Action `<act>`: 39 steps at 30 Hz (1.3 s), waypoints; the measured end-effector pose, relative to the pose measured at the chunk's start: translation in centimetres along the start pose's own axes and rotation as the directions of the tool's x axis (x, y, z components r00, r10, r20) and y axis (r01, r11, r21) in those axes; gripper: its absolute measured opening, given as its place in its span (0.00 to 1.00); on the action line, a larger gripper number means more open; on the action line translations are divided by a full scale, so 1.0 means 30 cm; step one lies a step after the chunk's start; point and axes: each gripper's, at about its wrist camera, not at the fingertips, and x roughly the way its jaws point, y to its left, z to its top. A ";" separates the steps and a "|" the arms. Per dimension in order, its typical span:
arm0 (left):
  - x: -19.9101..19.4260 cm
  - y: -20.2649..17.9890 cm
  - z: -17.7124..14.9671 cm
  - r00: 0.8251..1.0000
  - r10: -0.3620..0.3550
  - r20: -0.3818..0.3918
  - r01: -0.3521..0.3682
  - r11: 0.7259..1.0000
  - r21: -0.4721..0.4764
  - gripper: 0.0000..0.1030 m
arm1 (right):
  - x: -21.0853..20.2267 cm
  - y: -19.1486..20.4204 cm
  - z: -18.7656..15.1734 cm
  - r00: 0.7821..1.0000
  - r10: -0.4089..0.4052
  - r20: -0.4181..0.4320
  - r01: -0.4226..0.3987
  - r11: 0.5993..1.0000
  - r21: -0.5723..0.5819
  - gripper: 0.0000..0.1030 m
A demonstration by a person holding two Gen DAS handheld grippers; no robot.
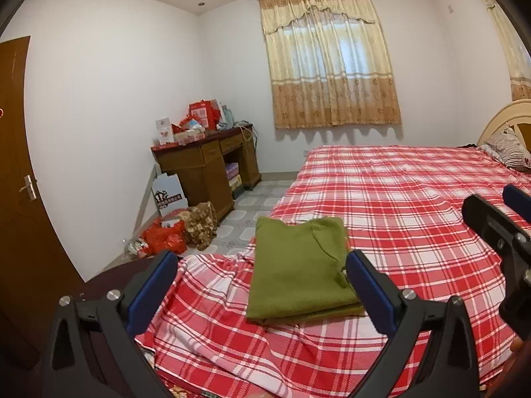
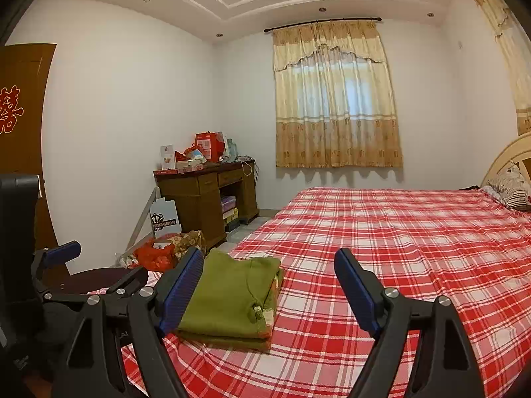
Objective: Fold small clothes
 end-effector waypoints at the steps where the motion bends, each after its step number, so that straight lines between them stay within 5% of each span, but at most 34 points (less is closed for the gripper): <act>1: 0.004 0.001 0.000 1.000 0.000 -0.006 0.000 1.000 -0.001 1.00 | 0.004 -0.004 0.000 1.000 0.000 -0.004 0.000 1.000 0.002 0.80; 39: 0.027 -0.006 -0.011 0.999 0.002 -0.034 -0.002 1.000 -0.005 1.00 | 0.030 -0.009 -0.015 1.000 0.006 -0.030 -0.005 1.000 0.024 0.80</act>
